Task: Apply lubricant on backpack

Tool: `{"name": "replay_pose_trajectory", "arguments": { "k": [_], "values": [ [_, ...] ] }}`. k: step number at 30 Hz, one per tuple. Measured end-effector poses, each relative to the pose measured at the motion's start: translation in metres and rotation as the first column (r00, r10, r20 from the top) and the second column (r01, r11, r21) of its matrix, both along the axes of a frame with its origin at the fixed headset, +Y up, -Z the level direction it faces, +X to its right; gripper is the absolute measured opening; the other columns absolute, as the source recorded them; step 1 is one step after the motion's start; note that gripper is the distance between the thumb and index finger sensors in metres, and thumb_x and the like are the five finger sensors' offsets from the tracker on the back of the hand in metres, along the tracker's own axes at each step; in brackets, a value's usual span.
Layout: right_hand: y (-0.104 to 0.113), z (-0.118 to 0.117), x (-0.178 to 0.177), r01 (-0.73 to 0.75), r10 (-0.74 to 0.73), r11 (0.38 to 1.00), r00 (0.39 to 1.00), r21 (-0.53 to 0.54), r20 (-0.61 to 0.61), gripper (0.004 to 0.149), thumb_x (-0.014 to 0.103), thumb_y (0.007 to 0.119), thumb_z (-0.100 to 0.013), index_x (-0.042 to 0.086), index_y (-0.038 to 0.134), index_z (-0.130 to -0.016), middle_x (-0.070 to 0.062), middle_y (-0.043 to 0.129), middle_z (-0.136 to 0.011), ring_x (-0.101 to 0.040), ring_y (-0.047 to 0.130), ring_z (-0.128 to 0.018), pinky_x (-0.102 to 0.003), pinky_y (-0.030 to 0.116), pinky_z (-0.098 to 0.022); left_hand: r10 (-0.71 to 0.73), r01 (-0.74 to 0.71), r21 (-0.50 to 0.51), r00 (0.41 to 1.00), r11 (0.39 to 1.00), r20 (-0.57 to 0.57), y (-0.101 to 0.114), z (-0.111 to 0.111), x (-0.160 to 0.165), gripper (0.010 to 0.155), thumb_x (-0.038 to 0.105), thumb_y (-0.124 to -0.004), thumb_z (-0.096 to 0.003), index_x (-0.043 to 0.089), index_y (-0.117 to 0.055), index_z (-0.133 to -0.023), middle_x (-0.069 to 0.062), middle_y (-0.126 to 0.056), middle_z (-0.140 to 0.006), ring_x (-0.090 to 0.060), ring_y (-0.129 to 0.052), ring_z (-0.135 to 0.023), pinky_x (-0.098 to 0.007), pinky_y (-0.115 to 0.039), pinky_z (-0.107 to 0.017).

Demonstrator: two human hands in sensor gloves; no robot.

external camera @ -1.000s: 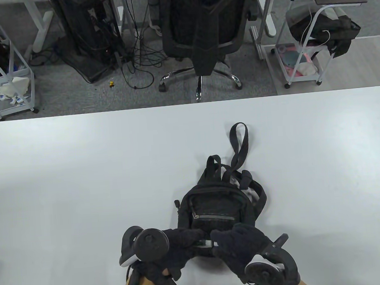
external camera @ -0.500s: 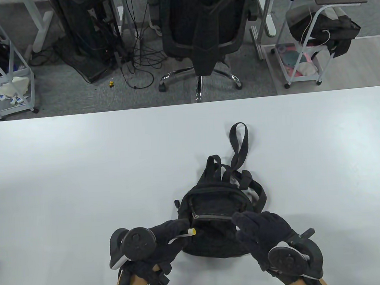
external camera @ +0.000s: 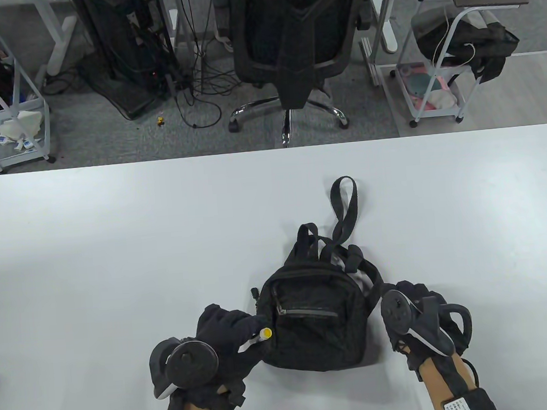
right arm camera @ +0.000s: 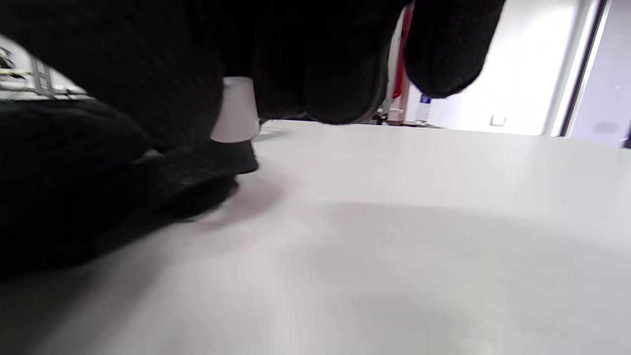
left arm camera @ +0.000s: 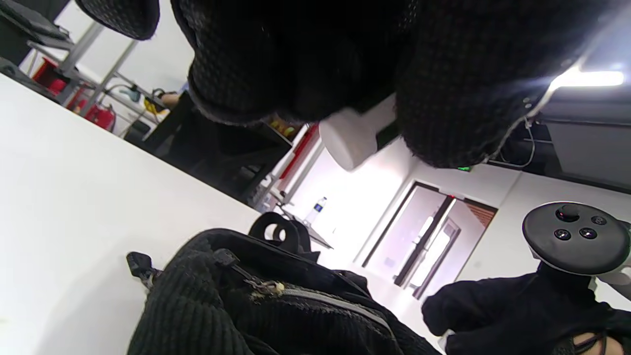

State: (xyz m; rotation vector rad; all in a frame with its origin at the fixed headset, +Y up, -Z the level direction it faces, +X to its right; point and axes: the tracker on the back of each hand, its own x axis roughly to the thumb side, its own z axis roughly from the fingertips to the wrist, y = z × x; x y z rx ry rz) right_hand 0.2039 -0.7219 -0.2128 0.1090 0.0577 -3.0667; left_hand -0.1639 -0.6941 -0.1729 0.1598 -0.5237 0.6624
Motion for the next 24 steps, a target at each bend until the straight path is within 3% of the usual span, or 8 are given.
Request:
{"name": "replay_pose_trajectory", "arguments": {
  "k": [4, 8, 13, 16, 18, 21, 24],
  "values": [
    [-0.01, -0.007, 0.004, 0.016, -0.014, 0.998, 0.999, -0.06, 0.032, 0.051, 0.042, 0.1, -0.041, 0.037, 0.08, -0.088, 0.003, 0.088, -0.089, -0.019, 0.099, -0.072, -0.053, 0.076, -0.064, 0.009, -0.009, 0.011, 1.0, 1.0, -0.025, 0.001, -0.001, -0.003, 0.056, 0.044, -0.103, -0.0347, 0.017, -0.092, -0.082, -0.004, -0.101, -0.071, -0.033, -0.102, -0.055, -0.074, -0.065, -0.065],
    [-0.023, -0.013, 0.007, -0.004, 0.013, 0.992, 0.998, -0.125, 0.066, 0.05, 0.042, 0.101, -0.041, 0.037, 0.082, -0.087, 0.004, 0.09, -0.088, -0.018, 0.101, -0.072, -0.053, 0.076, -0.064, -0.004, 0.004, -0.001, 1.0, 1.0, -0.028, 0.0, -0.004, -0.004, 0.056, 0.043, -0.105, -0.0334, 0.018, -0.091, -0.081, -0.002, -0.103, -0.068, -0.031, -0.105, -0.05, -0.059, -0.086, -0.049],
    [-0.028, -0.016, 0.007, -0.004, 0.017, 0.989, 0.996, -0.148, 0.084, 0.051, 0.042, 0.101, -0.042, 0.038, 0.082, -0.088, 0.004, 0.09, -0.089, -0.018, 0.101, -0.072, -0.053, 0.076, -0.064, 0.006, -0.006, 0.003, 1.0, 1.0, -0.024, 0.0, -0.004, -0.004, 0.052, 0.037, -0.104, -0.0361, 0.018, -0.093, -0.083, -0.006, -0.103, -0.072, -0.031, -0.107, -0.051, -0.057, -0.089, -0.044],
    [-0.024, -0.016, 0.014, 0.046, -0.031, 0.981, 0.996, -0.19, 0.084, 0.06, 0.048, 0.096, -0.042, 0.037, 0.076, -0.097, 0.002, 0.085, -0.096, -0.022, 0.098, -0.081, -0.055, 0.074, -0.066, 0.016, -0.016, -0.01, 1.0, 1.0, -0.002, -0.001, -0.005, -0.004, 0.051, 0.034, -0.1, -0.0391, 0.017, -0.092, -0.087, -0.009, -0.102, -0.078, -0.032, -0.107, -0.054, -0.057, -0.088, -0.046],
    [-0.012, -0.013, 0.023, 0.129, -0.115, 0.982, 0.988, -0.135, 0.102, 0.057, 0.051, 0.087, -0.047, 0.036, 0.073, -0.1, 0.0, 0.082, -0.099, -0.025, 0.095, -0.085, -0.056, 0.072, -0.067, 0.013, -0.013, -0.022, 1.0, 1.0, 0.02, -0.002, -0.006, -0.003, 0.052, 0.033, -0.099, -0.0398, 0.016, -0.091, -0.088, -0.009, -0.101, -0.08, -0.032, -0.107, -0.056, -0.056, -0.089, -0.046],
    [0.004, -0.006, 0.03, 0.228, -0.225, 0.972, 0.972, -0.048, 0.072, 0.058, 0.053, 0.086, -0.047, 0.036, 0.073, -0.1, 0.0, 0.081, -0.1, -0.026, 0.094, -0.086, -0.057, 0.071, -0.067, 0.017, -0.015, -0.029, 0.998, 0.999, 0.052, -0.002, -0.006, -0.001, 0.052, 0.035, -0.102, -0.0364, 0.017, -0.091, -0.084, -0.006, -0.102, -0.075, -0.03, -0.108, -0.054, -0.055, -0.091, -0.044],
    [0.017, 0.004, 0.022, 0.291, -0.291, 0.956, 0.956, 0.033, -0.031, 0.058, 0.055, 0.087, -0.045, 0.036, 0.074, -0.099, 0.001, 0.082, -0.098, -0.025, 0.095, -0.084, -0.055, 0.073, -0.066, 0.031, -0.026, -0.042, 0.992, 0.999, 0.118, -0.001, -0.004, 0.006, 0.053, 0.036, -0.104, -0.0351, 0.015, -0.09, -0.082, -0.005, -0.103, -0.071, -0.028, -0.108, -0.051, -0.054, -0.092, -0.044]
  ]
}}
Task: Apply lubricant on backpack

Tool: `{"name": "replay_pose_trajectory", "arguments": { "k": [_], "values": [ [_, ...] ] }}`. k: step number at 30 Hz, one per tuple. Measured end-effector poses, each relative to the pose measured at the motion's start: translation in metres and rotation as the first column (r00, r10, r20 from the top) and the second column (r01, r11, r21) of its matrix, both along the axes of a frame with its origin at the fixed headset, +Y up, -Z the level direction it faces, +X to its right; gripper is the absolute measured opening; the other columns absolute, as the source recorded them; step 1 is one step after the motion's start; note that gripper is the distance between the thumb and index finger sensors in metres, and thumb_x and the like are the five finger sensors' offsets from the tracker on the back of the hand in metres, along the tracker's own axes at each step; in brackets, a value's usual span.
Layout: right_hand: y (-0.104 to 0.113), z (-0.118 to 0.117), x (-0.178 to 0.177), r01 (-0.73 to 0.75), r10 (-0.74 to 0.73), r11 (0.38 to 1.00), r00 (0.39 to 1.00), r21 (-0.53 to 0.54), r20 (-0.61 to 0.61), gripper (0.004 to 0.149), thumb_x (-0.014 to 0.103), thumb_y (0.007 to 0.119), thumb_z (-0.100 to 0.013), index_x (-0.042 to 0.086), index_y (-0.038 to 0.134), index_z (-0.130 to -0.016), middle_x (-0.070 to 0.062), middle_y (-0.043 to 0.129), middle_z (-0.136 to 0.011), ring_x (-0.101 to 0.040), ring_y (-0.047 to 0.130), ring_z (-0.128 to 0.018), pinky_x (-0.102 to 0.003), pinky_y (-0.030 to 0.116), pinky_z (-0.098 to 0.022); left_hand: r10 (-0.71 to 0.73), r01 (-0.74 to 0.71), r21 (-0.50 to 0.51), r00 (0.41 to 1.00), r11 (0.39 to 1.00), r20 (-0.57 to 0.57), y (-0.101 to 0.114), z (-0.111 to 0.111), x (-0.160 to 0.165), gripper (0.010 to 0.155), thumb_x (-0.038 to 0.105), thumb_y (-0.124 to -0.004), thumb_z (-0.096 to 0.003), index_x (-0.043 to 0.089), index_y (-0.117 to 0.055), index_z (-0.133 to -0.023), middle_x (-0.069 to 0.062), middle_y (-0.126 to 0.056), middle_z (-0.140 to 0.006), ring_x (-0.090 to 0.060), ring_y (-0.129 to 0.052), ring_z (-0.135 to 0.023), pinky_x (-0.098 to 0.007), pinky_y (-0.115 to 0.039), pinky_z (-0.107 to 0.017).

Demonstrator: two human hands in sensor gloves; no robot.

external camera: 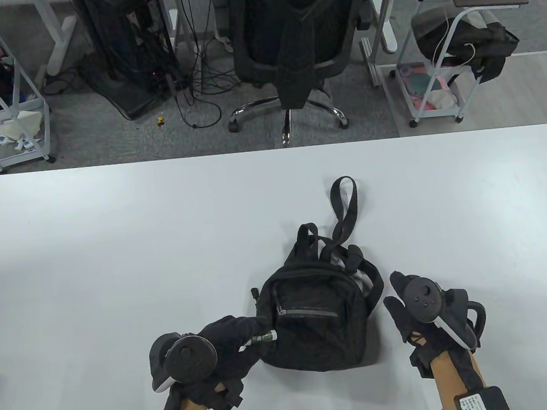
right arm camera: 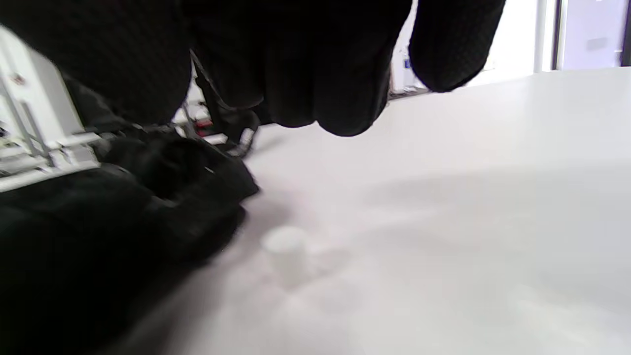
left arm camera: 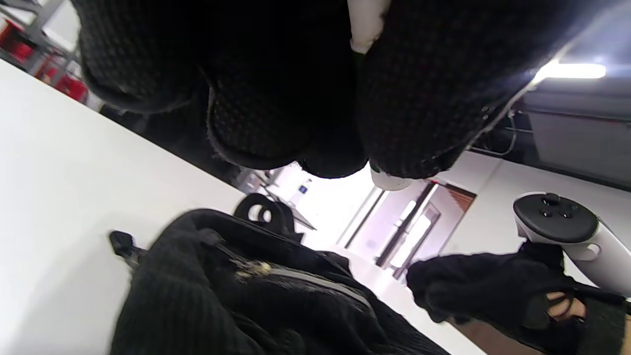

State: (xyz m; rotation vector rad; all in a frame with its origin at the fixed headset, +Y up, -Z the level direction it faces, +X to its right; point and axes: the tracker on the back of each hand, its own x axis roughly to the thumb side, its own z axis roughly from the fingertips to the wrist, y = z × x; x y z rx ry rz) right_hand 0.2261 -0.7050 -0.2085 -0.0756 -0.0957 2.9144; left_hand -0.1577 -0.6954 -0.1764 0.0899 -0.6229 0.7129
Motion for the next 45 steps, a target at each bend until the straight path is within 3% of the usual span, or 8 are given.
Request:
{"name": "replay_pose_trajectory", "arguments": {
  "k": [4, 6, 8, 10, 13, 16, 25, 45],
  "values": [
    [0.013, 0.016, -0.026, 0.113, -0.083, 0.984, 0.974, 0.135, -0.211, 0.056, 0.056, 0.088, -0.043, 0.037, 0.077, -0.095, 0.004, 0.087, -0.093, -0.02, 0.101, -0.077, -0.05, 0.079, -0.063, 0.017, -0.018, 0.045, 1.0, 0.999, 0.026, 0.003, 0.006, 0.008, 0.054, 0.036, -0.104, -0.0338, 0.017, -0.089, -0.081, -0.003, -0.102, -0.071, -0.027, -0.11, -0.053, -0.053, -0.094, -0.049],
    [0.015, 0.025, -0.041, 0.318, -0.259, 0.944, 0.88, 0.089, -0.399, 0.054, 0.055, 0.089, -0.043, 0.037, 0.079, -0.093, 0.004, 0.089, -0.091, -0.019, 0.102, -0.075, -0.049, 0.081, -0.061, 0.056, -0.059, 0.049, 0.997, 0.997, 0.053, 0.003, 0.01, 0.012, 0.053, 0.035, -0.104, -0.0347, 0.017, -0.088, -0.082, -0.003, -0.102, -0.072, -0.027, -0.109, -0.054, -0.052, -0.094, -0.051],
    [0.017, 0.033, -0.055, 0.458, -0.386, 0.889, 0.779, 0.027, -0.494, 0.053, 0.053, 0.091, -0.043, 0.035, 0.081, -0.092, 0.003, 0.091, -0.089, -0.02, 0.103, -0.072, -0.049, 0.081, -0.06, 0.083, -0.087, 0.058, 0.994, 0.994, 0.078, 0.004, 0.014, 0.016, 0.053, 0.035, -0.104, -0.0345, 0.017, -0.088, -0.082, -0.003, -0.102, -0.073, -0.027, -0.11, -0.055, -0.052, -0.094, -0.053],
    [0.02, 0.042, -0.067, 0.477, -0.384, 0.878, 0.746, 0.036, -0.544, 0.053, 0.053, 0.092, -0.043, 0.035, 0.082, -0.091, 0.003, 0.091, -0.087, -0.019, 0.104, -0.07, -0.048, 0.082, -0.059, 0.118, -0.124, 0.073, 0.989, 0.99, 0.09, 0.005, 0.017, 0.02, 0.054, 0.034, -0.104, -0.0343, 0.017, -0.088, -0.083, -0.003, -0.102, -0.073, -0.027, -0.11, -0.056, -0.052, -0.093, -0.054],
    [0.023, 0.053, -0.082, 0.438, -0.306, 0.892, 0.761, 0.106, -0.572, 0.055, 0.057, 0.092, -0.041, 0.035, 0.081, -0.091, 0.004, 0.092, -0.086, -0.017, 0.104, -0.069, -0.047, 0.083, -0.058, 0.163, -0.173, 0.09, 0.98, 0.981, 0.111, 0.006, 0.023, 0.026, 0.053, 0.034, -0.104, -0.0347, 0.017, -0.088, -0.083, -0.004, -0.102, -0.074, -0.027, -0.11, -0.056, -0.052, -0.094, -0.053],
    [0.021, 0.056, -0.091, 0.434, -0.298, 0.895, 0.754, 0.104, -0.586, 0.058, 0.059, 0.093, -0.039, 0.035, 0.081, -0.091, 0.004, 0.091, -0.086, -0.017, 0.104, -0.069, -0.047, 0.083, -0.058, 0.16, -0.173, 0.103, 0.979, 0.98, 0.129, 0.007, 0.026, 0.032, 0.053, 0.034, -0.104, -0.0346, 0.016, -0.088, -0.082, -0.004, -0.102, -0.073, -0.027, -0.111, -0.054, -0.052, -0.095, -0.052],
    [0.014, 0.051, -0.095, 0.496, -0.397, 0.868, 0.686, -0.007, -0.609, 0.055, 0.058, 0.096, -0.038, 0.036, 0.084, -0.087, 0.005, 0.093, -0.083, -0.015, 0.105, -0.065, -0.047, 0.083, -0.057, 0.178, -0.197, 0.132, 0.974, 0.972, 0.14, 0.004, 0.03, 0.041, 0.053, 0.034, -0.104, -0.0353, 0.016, -0.088, -0.083, -0.005, -0.102, -0.073, -0.028, -0.11, -0.055, -0.052, -0.094, -0.053],
    [0.021, 0.058, -0.087, 0.531, -0.373, 0.841, 0.703, 0.099, -0.605, 0.054, 0.052, 0.096, -0.04, 0.036, 0.08, -0.09, 0.006, 0.091, -0.083, -0.014, 0.104, -0.063, -0.046, 0.083, -0.057, 0.197, -0.212, 0.21, 0.976, 0.954, 0.092, 0.008, 0.034, 0.036, 0.054, 0.034, -0.103, -0.0368, 0.016, -0.086, -0.085, -0.005, -0.099, -0.077, -0.029, -0.107, -0.06, -0.053, -0.09, -0.057]
  ]
}}
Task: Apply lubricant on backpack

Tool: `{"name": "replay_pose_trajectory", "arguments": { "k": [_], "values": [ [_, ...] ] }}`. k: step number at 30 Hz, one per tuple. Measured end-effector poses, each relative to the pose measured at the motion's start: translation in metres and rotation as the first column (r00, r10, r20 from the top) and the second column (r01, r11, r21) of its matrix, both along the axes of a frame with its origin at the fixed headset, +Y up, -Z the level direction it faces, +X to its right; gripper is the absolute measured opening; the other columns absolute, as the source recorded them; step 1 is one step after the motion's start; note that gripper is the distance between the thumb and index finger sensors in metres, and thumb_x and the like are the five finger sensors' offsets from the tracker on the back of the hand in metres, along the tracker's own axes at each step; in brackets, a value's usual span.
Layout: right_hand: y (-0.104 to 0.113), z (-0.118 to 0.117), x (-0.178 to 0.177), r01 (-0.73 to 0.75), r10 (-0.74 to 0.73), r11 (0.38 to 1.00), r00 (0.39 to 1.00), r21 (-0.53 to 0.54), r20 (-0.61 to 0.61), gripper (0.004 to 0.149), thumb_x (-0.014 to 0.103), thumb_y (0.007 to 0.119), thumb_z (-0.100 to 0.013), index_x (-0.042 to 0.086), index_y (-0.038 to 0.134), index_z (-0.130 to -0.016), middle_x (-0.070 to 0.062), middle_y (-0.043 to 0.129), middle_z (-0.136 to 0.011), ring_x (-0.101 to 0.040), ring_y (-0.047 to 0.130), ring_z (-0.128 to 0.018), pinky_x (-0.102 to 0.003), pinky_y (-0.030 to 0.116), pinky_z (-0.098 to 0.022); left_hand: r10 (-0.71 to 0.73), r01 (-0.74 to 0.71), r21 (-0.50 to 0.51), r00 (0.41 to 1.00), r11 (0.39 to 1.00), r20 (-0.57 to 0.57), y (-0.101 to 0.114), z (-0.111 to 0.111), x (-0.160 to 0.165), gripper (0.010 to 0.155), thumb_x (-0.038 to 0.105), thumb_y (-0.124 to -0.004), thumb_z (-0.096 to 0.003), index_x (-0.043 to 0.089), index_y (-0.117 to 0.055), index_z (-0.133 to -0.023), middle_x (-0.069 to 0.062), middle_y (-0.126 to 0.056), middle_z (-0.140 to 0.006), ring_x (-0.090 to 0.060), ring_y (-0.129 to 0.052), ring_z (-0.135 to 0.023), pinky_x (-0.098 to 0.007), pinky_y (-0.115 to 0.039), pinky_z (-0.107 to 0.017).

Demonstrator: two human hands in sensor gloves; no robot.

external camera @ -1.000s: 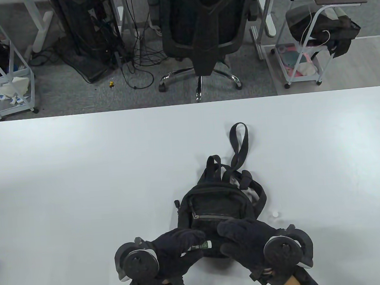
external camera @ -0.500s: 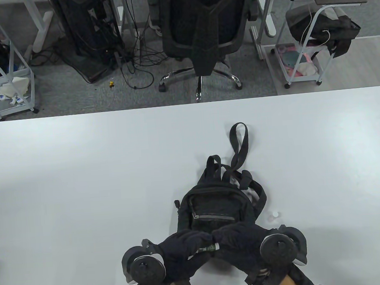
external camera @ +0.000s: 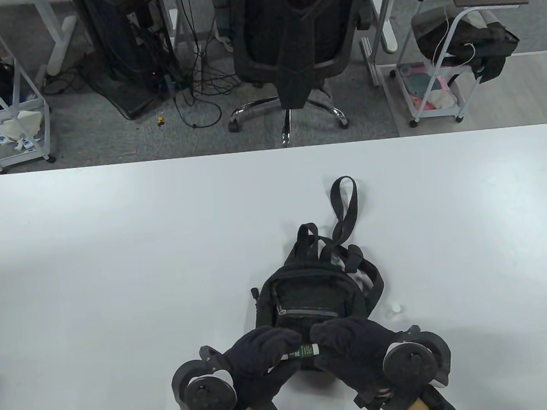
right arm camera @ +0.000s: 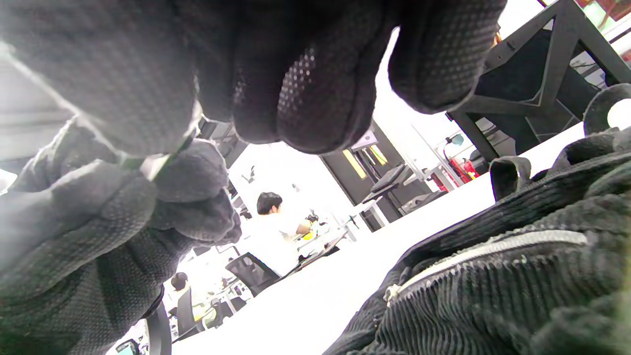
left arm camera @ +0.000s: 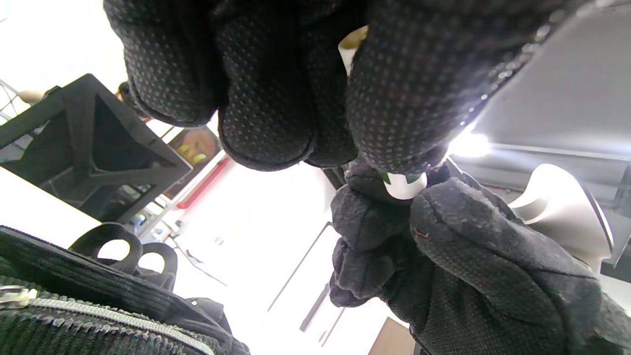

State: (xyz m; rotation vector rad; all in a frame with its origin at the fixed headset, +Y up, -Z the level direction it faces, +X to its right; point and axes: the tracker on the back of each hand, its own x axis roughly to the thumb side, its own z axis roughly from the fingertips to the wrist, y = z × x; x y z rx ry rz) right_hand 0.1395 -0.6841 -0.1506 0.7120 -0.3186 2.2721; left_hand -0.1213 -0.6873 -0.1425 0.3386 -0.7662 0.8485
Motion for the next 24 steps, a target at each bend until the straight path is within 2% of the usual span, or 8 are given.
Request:
{"name": "replay_pose_trajectory", "arguments": {
  "k": [13, 20, 24],
  "values": [
    [0.0008, 0.0011, -0.0018, 0.007, -0.007, 1.0, 1.0, 0.007, -0.022, 0.054, 0.049, 0.097, -0.041, 0.039, 0.078, -0.09, 0.007, 0.09, -0.084, -0.013, 0.104, -0.062, -0.045, 0.084, -0.056, -0.005, 0.005, -0.004, 1.0, 1.0, 0.006, -0.0003, 0.0, 0.0002, 0.054, 0.034, -0.103, -0.0365, 0.016, -0.086, -0.085, -0.005, -0.099, -0.076, -0.029, -0.108, -0.059, -0.053, -0.09, -0.057],
    [-0.0033, -0.003, -0.0013, 0.004, -0.005, 0.999, 0.999, -0.036, -0.033, 0.053, 0.057, 0.084, -0.044, 0.033, 0.078, -0.092, 0.004, 0.091, -0.083, -0.016, 0.104, -0.061, -0.047, 0.083, -0.055, 0.001, -0.001, -0.003, 1.0, 1.0, 0.009, 0.0005, -0.0005, -0.001, 0.054, 0.034, -0.103, -0.0366, 0.016, -0.087, -0.085, -0.005, -0.1, -0.076, -0.029, -0.108, -0.059, -0.052, -0.09, -0.057],
    [-0.0012, -0.0017, 0.0001, 0.011, -0.012, 1.0, 0.999, -0.015, -0.03, 0.059, 0.057, 0.09, -0.042, 0.035, 0.074, -0.094, 0.005, 0.087, -0.087, -0.015, 0.102, -0.065, -0.046, 0.083, -0.056, -0.001, 0.001, -0.005, 1.0, 1.0, 0.013, 0.0004, -0.001, -0.0005, 0.054, 0.034, -0.103, -0.0367, 0.016, -0.086, -0.085, -0.005, -0.099, -0.076, -0.029, -0.108, -0.059, -0.052, -0.09, -0.057]
  ]
}}
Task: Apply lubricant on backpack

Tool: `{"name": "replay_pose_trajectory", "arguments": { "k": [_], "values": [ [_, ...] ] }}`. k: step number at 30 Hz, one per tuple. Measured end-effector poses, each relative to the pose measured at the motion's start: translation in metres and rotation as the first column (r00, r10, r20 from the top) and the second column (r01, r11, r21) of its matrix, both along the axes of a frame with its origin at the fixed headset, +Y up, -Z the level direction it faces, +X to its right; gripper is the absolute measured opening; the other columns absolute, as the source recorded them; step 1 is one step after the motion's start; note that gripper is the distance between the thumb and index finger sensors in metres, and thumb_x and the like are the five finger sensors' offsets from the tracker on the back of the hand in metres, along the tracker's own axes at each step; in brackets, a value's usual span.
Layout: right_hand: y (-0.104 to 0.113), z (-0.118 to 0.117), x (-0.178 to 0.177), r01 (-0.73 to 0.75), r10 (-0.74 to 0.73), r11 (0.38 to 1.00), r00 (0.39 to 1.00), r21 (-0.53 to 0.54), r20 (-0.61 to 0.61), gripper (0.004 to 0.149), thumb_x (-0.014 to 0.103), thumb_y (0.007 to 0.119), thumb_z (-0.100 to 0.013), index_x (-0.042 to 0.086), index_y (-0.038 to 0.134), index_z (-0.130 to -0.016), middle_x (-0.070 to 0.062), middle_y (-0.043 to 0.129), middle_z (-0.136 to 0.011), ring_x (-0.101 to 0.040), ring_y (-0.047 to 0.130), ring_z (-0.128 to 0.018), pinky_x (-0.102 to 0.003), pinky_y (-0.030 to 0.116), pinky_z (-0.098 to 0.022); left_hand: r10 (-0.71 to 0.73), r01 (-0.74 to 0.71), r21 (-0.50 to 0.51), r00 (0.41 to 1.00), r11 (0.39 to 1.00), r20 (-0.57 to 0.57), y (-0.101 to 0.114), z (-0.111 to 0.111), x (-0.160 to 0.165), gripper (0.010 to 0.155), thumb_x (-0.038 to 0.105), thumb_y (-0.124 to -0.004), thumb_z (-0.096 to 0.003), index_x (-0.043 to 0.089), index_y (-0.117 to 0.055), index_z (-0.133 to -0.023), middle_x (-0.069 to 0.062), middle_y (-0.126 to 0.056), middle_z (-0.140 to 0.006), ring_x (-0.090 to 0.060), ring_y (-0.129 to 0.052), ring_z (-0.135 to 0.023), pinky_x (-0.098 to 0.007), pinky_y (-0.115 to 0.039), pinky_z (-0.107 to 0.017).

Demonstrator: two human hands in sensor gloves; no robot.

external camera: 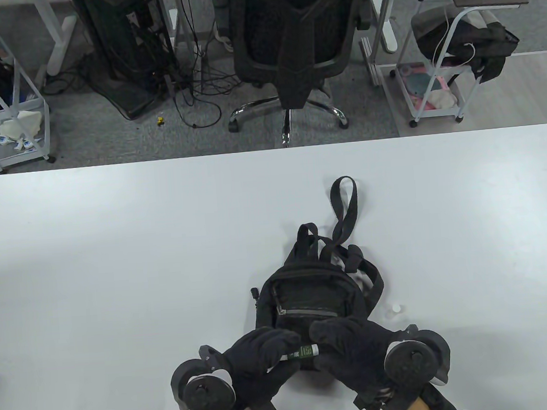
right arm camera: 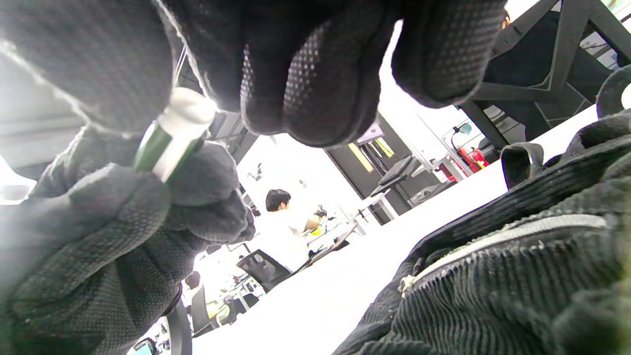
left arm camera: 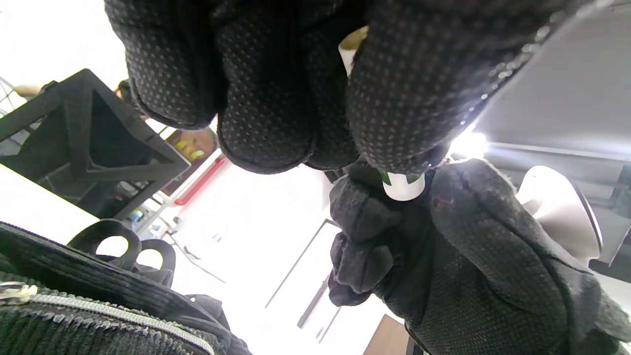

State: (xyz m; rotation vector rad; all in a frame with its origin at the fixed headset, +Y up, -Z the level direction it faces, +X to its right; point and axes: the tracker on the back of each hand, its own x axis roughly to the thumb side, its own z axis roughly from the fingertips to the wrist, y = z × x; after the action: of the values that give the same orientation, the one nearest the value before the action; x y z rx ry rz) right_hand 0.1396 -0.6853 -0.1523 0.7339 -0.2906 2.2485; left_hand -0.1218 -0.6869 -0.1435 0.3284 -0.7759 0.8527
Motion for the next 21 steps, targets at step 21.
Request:
{"name": "replay_pose_trajectory", "arguments": {
  "k": [21],
  "values": [
    [-0.0008, 0.0005, 0.0008, -0.018, 0.018, 1.0, 1.0, -0.001, -0.002, 0.051, 0.059, 0.083, -0.044, 0.035, 0.081, -0.089, 0.004, 0.092, -0.082, -0.016, 0.104, -0.06, -0.047, 0.083, -0.055, 0.004, -0.004, 0.009, 1.0, 1.0, 0.001, 0.0019, 0.0022, 0.0, 0.054, 0.035, -0.103, -0.0366, 0.015, -0.087, -0.084, -0.005, -0.1, -0.075, -0.029, -0.108, -0.058, -0.052, -0.091, -0.057]
  ]
}}
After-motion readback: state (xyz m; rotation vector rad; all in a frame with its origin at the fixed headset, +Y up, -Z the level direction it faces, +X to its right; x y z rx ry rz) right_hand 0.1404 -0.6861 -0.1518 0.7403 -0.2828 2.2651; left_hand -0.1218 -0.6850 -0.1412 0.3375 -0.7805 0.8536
